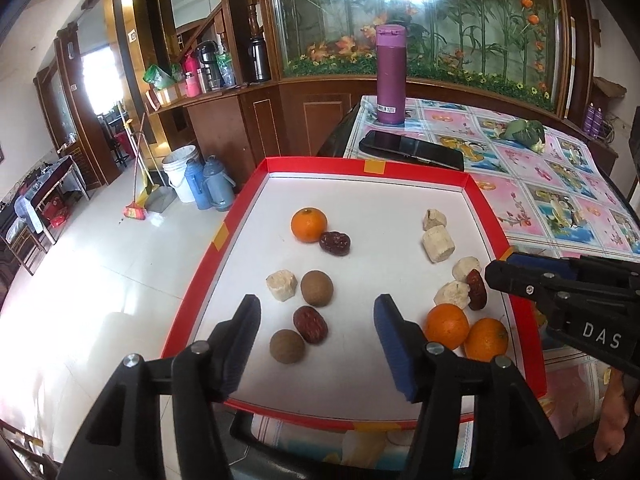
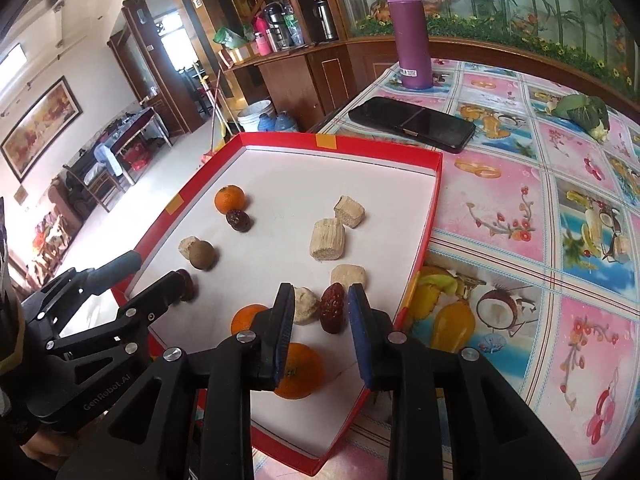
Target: Organize fruits
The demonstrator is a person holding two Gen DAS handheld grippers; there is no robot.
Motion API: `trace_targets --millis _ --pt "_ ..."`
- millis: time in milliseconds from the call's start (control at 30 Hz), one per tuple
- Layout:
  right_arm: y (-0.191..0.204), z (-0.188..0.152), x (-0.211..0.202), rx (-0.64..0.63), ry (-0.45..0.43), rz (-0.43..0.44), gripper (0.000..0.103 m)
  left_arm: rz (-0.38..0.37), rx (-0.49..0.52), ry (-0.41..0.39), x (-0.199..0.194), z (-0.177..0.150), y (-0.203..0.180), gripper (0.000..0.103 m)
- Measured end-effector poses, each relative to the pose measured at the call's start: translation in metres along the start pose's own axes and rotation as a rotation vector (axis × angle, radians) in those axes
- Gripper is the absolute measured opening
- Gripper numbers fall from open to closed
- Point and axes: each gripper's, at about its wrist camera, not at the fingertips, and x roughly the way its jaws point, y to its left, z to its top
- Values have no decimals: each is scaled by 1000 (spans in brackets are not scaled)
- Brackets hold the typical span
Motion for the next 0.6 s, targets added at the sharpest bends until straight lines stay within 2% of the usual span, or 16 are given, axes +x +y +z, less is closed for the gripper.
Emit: trace_targets --millis 267,600 --pt "6 -3 -23 -10 -36 -3 27 21 -24 -47 -24 -1 2 78" --pt "19 -13 -51 -26 -78 -4 27 86 -54 -116 -62 -7 6 95"
